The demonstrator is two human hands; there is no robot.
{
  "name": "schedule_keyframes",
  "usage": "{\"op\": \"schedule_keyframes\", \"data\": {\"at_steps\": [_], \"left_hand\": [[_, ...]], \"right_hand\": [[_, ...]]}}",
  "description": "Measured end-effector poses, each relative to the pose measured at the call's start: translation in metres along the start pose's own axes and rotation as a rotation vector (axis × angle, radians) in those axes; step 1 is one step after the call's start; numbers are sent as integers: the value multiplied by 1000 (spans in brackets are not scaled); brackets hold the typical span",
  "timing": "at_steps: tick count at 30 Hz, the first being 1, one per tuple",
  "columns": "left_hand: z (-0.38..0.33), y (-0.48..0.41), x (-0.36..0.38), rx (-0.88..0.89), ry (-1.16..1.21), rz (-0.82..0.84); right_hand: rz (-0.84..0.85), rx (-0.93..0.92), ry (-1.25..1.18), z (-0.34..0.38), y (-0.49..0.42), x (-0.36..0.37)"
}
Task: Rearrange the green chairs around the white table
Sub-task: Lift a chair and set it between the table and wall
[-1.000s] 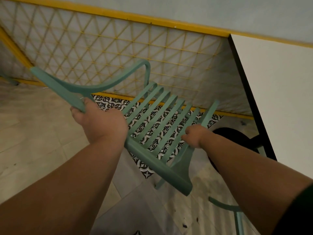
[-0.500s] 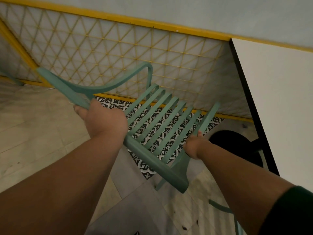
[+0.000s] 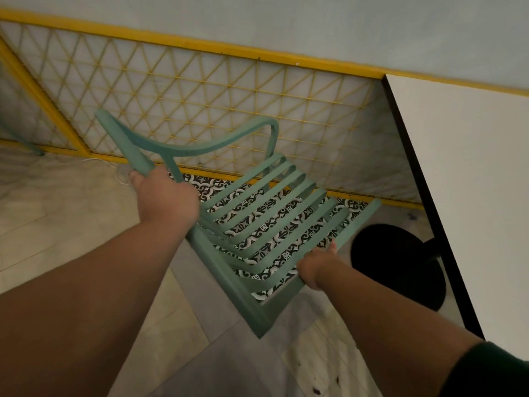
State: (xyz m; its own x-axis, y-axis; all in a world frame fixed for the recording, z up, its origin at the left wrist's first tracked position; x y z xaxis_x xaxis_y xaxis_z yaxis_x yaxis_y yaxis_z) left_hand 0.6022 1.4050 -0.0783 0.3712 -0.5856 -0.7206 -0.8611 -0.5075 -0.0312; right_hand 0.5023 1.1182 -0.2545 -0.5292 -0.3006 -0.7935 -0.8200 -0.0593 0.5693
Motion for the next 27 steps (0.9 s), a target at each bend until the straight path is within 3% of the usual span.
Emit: {"op": "schedule_keyframes", "data": {"at_steps": [27], "left_hand": [[-27,-93,28,229,-44,122]], "right_hand": [[2,124,-251,46,-14,-23]]}}
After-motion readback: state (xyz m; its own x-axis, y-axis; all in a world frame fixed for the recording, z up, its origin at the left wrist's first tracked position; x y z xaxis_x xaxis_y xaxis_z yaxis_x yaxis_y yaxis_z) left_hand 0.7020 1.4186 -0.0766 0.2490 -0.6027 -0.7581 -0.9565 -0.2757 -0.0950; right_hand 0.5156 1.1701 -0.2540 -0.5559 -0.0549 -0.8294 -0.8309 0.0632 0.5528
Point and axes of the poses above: each hand's wrist, its own y-axis away from the middle knuckle, its own x-axis out of the palm, z = x × y, the point moved 7 cm from there along -y, towards the middle knuckle, and after that the axes turned 9 degrees about -z, right-handed, at the moved point
